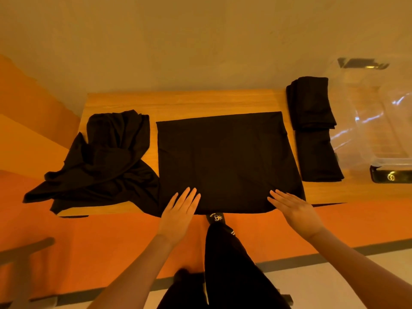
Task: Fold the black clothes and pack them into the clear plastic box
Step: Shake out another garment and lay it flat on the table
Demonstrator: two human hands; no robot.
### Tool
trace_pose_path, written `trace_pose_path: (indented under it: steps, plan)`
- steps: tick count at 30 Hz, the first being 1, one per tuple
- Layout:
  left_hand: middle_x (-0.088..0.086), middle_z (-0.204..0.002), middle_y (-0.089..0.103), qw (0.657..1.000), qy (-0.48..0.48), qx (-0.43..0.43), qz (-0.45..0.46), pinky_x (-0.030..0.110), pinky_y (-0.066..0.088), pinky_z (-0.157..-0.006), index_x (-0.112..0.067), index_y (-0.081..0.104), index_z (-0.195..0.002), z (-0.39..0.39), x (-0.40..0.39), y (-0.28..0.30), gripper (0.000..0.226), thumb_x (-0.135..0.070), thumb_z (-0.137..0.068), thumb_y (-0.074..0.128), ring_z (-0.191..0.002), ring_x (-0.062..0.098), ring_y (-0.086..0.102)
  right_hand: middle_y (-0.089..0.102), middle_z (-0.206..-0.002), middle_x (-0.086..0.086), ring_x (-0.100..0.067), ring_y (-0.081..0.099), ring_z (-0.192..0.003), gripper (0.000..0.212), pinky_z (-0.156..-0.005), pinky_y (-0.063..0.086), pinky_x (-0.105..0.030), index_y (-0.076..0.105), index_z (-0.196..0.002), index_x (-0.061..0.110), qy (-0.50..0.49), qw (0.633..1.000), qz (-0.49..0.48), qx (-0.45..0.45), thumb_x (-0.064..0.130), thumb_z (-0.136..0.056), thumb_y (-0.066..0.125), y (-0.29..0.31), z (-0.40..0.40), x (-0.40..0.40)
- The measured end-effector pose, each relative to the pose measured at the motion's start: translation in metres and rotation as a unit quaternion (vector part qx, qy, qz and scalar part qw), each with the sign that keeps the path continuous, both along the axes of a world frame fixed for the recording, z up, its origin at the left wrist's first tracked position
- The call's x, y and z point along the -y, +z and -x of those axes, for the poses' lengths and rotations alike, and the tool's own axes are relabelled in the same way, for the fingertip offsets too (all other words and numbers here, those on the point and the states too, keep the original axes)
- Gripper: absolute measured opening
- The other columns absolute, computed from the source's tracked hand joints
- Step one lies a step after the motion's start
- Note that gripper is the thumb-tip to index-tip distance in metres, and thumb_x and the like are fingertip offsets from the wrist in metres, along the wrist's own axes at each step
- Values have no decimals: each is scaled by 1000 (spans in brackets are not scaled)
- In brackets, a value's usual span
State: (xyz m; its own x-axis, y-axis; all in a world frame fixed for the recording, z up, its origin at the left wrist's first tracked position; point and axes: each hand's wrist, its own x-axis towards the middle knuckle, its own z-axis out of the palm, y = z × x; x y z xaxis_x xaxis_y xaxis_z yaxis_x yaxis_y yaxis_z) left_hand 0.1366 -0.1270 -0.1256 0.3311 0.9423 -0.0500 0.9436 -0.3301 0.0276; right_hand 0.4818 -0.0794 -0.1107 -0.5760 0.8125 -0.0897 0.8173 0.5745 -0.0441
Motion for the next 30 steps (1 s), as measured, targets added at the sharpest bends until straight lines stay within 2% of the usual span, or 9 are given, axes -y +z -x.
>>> trace_pose_path:
  steps: [3, 5, 10, 13, 15, 19, 21, 23, 30]
  plan:
    - [12, -139, 45, 1000, 0, -25, 11, 41, 9, -114, -10, 37, -136, 13, 8, -4, 95, 3, -52, 79, -140, 28, 24, 60, -126, -9, -23, 52, -122, 33, -105, 38, -40, 48, -128, 16, 32, 999, 2, 18, 25, -97, 44, -6, -7, 2]
    - [12, -143, 36, 999, 22, -18, 15, 43, 2, -113, -11, 32, -138, 17, 10, -6, 94, -5, -57, 80, -144, 26, 6, 52, -135, -8, -20, 35, -131, 54, -113, 16, -39, 36, -134, 17, 11, 998, 26, 50, 44, -99, 7, -10, -9, -1]
    - [8, -129, 47, 959, 225, 174, -9, 39, 30, -106, -12, 46, -128, 3, 48, -6, 63, -48, -77, 56, -121, 24, 42, 20, -148, 3, -15, -2, -145, 67, -113, 4, -39, 10, -148, 21, -11, 997, 28, 69, 56, -93, -2, -11, -9, 1]
    - [8, -119, 50, 697, 544, 456, 104, 37, 41, -89, -7, 51, -120, -13, 67, 11, 66, -52, -74, 64, -112, 28, 49, 34, -144, -5, -23, 30, -135, 62, -113, 16, -40, 32, -141, 15, -74, 997, 8, -9, 53, -93, 24, -10, -10, 23]
    - [7, -127, 45, 532, 606, 550, 219, 34, 36, -90, -10, 43, -131, -16, 62, 19, 53, -32, -87, 62, -119, 25, 44, 58, -123, -15, -30, 54, -114, 48, -98, 39, -40, 58, -117, 6, -209, 970, 17, -121, 41, -86, 48, -1, -3, 50]
    - [15, -141, 42, 400, 598, 640, 270, 32, 36, -97, -4, 37, -137, -10, 36, 30, 47, -29, -98, 42, -129, 30, 41, 62, -104, -14, -33, 59, -100, 30, -81, 45, -38, 59, -111, 2, -574, 707, 190, -367, 25, -91, 55, 14, 11, 70]
    - [11, -141, 44, 365, 590, 668, 269, 31, 35, -99, -6, 39, -137, -8, 25, 35, 45, -30, -98, 40, -127, 28, 44, 56, -119, -12, -29, 55, -109, 43, -96, 44, -44, 46, -129, 8, -638, 509, 269, -511, 31, -93, 51, 18, 13, 56]
    - [10, -139, 46, 325, 568, 711, 258, 34, 35, -98, -12, 40, -136, -10, 19, 35, 42, -24, -96, 46, -121, 26, 47, 53, -122, -11, -28, 53, -112, 50, -101, 42, -47, 40, -135, 11, -644, 383, 292, -594, 35, -93, 50, 20, 14, 39]
    - [2, -98, 59, 366, 629, 659, 189, 31, 47, -77, -7, 51, -127, -8, 30, 32, 39, -18, -91, 58, -87, 18, 56, 58, -119, -14, -24, 60, -93, 23, -70, 52, -29, 54, -112, 1, -712, 347, 259, -552, 12, -92, 54, 26, 26, 11]
